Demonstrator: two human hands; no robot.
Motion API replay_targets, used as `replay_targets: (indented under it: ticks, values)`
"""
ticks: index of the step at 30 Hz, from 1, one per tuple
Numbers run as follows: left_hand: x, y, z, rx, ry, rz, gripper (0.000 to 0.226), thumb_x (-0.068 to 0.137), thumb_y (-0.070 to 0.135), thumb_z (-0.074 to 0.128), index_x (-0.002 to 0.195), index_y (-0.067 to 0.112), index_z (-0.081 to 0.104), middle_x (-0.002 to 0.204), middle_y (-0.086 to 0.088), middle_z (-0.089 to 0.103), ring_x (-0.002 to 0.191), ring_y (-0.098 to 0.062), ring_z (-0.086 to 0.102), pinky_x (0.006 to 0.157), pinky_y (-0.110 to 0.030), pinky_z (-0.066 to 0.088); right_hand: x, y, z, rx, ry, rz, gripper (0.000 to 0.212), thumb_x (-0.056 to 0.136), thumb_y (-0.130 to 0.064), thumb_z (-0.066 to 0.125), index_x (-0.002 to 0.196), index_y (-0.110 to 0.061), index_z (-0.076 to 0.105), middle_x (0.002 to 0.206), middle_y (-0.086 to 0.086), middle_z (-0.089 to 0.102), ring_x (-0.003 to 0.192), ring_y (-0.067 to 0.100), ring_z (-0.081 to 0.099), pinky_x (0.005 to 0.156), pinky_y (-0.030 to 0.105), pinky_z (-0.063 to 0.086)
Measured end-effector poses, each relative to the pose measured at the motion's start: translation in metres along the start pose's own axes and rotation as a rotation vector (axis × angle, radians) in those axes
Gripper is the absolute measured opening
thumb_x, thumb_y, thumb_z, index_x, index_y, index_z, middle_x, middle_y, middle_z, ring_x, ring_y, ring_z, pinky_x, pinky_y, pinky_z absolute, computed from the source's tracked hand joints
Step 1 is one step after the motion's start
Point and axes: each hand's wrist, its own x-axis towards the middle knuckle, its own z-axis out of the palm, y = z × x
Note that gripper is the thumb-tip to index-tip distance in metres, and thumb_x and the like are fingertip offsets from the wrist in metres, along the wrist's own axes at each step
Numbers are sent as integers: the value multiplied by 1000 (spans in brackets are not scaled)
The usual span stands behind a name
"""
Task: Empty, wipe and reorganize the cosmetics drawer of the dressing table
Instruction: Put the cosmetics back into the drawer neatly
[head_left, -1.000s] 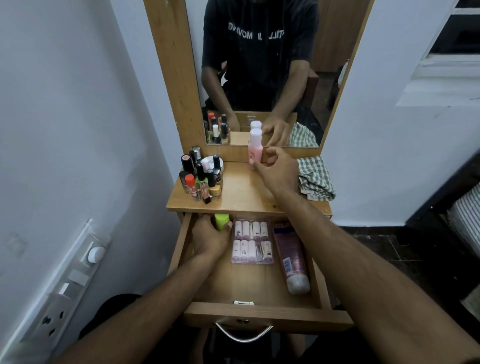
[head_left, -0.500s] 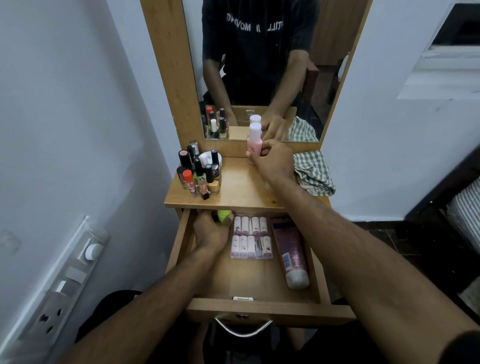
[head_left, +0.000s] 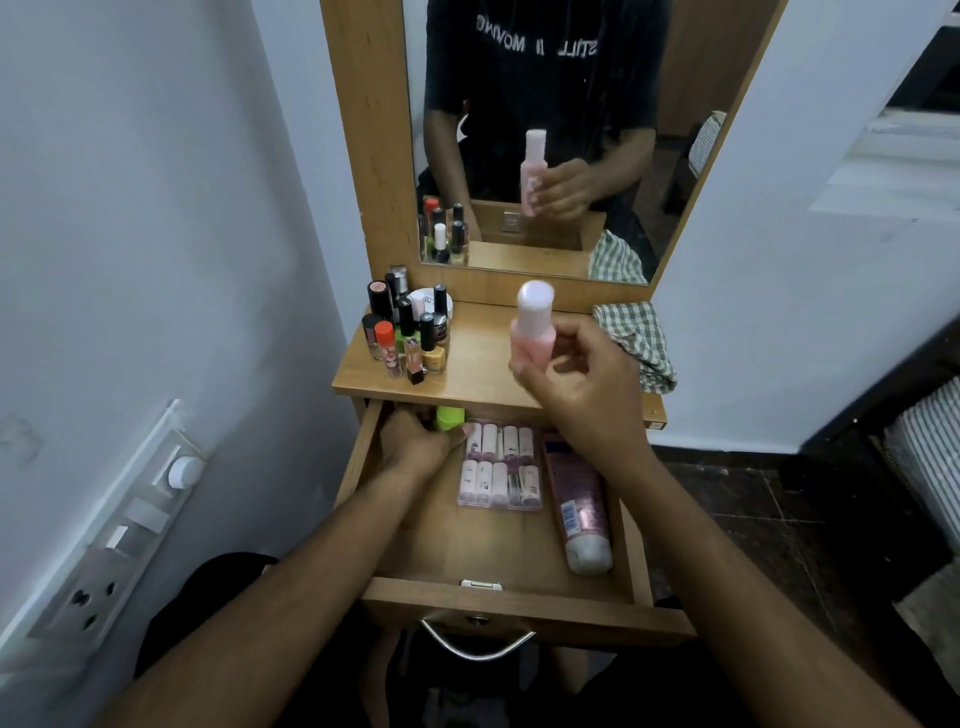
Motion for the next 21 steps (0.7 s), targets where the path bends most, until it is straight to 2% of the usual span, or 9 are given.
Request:
replay_targets:
  ticks: [2,4,7,10,14,18,21]
  values:
    - [-2,-3,-4,-18,-39,15,50,75,25,88,119,14,65,116,-2,70,108,-20,64,81,-24,47,-25,6,-6,-44,-186,-33,36,84,-28,82,115,-17,68,99,-9,68,82,5,63,70,16,52]
    - [-5,-6,-10,27,-80,32,50,77,23,86,120,15,64,114,-1,68,105,-18,61,77,-24,45,-45,21,-7,-201,-403,-81,41,84,-36,78,120,-21,68,105,-9,68,87,5,62,73,23,55]
    - [-11,-13,-18,135,-92,77,37,81,23,82,110,20,60,106,4,60,100,-15,56,81,-25,42,-67,41,-5,-445,-606,-127,38,85,-37,75,120,-26,68,112,-10,64,97,3,55,82,22,45]
    - [-17,-23,-27,237,-107,144,26,85,24,78,107,21,65,101,9,63,100,-13,60,83,-24,43,-77,48,-3,-529,-719,-76,37,88,-39,72,123,-28,68,121,-10,57,106,6,53,88,23,44]
    - [-26,-36,-35,328,-200,260,3,89,22,73,90,26,72,91,13,69,93,-8,62,75,-23,44,-76,47,4,-567,-825,-46,29,90,-36,71,117,-26,70,119,-3,62,105,11,57,87,25,48]
    - [-36,-42,-33,408,-375,280,3,89,24,74,91,24,76,85,12,70,84,-5,63,73,-22,48,-78,52,9,-584,-823,8,29,87,-36,73,115,-26,68,118,-2,65,103,12,60,86,27,51]
    - [-39,-43,-28,457,-444,335,10,85,22,79,94,22,76,87,8,72,85,-7,66,79,-27,56,-80,53,11,-569,-804,52,29,88,-37,73,115,-26,68,115,-3,67,101,10,61,86,27,54]
